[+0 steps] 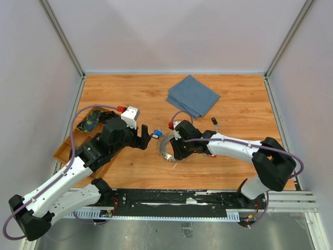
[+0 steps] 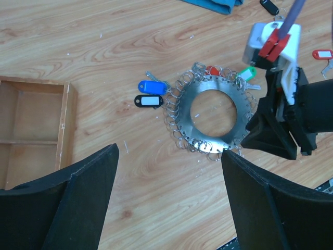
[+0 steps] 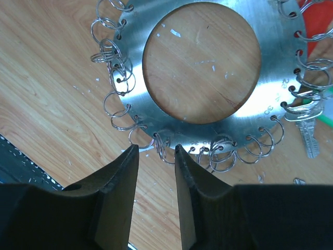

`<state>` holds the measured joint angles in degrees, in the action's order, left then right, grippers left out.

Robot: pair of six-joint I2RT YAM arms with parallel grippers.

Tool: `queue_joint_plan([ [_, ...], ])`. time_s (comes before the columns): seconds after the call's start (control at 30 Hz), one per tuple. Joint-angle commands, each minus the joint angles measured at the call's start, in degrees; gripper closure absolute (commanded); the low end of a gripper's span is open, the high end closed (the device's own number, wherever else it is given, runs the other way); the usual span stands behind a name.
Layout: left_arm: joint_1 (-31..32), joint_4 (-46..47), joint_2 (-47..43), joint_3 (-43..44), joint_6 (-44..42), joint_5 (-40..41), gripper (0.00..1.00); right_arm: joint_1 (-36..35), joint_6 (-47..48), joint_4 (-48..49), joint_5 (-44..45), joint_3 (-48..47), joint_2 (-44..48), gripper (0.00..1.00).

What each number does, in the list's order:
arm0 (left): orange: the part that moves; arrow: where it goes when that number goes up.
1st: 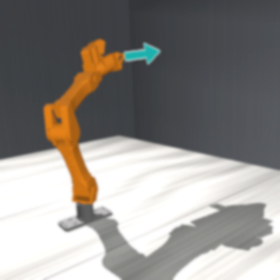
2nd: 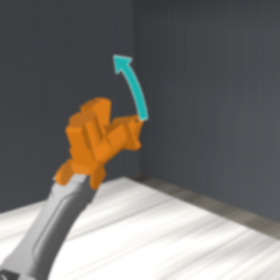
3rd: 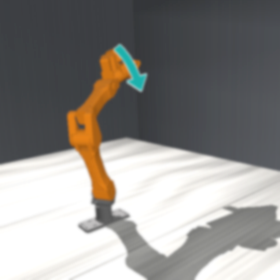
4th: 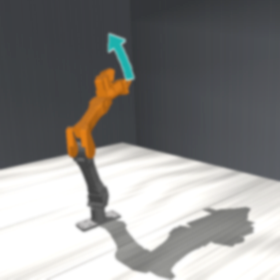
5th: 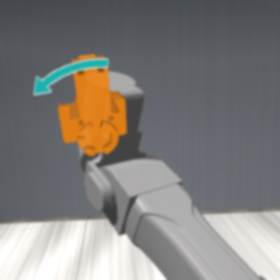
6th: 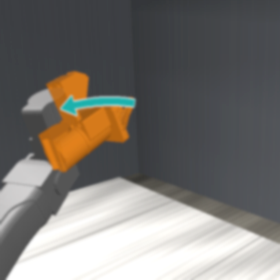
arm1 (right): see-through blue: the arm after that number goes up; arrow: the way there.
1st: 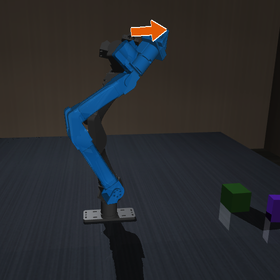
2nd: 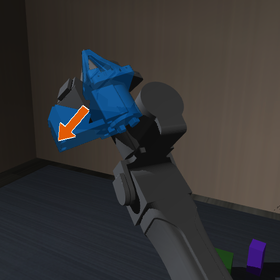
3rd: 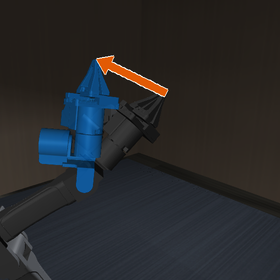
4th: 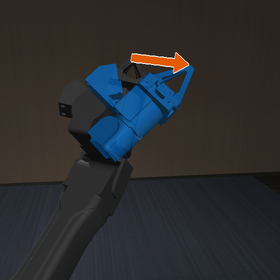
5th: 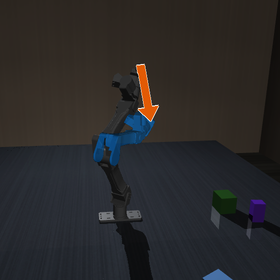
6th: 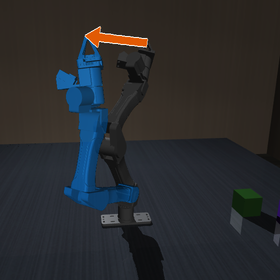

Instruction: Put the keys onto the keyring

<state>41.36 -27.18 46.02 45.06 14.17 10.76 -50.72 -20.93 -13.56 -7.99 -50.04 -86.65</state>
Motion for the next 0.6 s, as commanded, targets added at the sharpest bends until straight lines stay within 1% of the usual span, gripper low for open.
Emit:
queue_joint_plan([
  [0.0,-0.1,0.5,-0.5,-0.1,-0.6,1.3,0.15,-1.0,2.4,-0.2,-2.4,-2.3,-3.3,0.66],
  [0.33,-0.1,0.6,0.0,-0.3,-0.7,1.4,0.15,-1.0,1.9,-1.7,-1.0,-3.4,-5.9,0.66],
  [0.57,-0.1,0.7,0.4,-0.4,-0.7,1.4,0.15,-1.1,1.5,-2.7,-3.1,-3.7,-6.7,0.70],
])
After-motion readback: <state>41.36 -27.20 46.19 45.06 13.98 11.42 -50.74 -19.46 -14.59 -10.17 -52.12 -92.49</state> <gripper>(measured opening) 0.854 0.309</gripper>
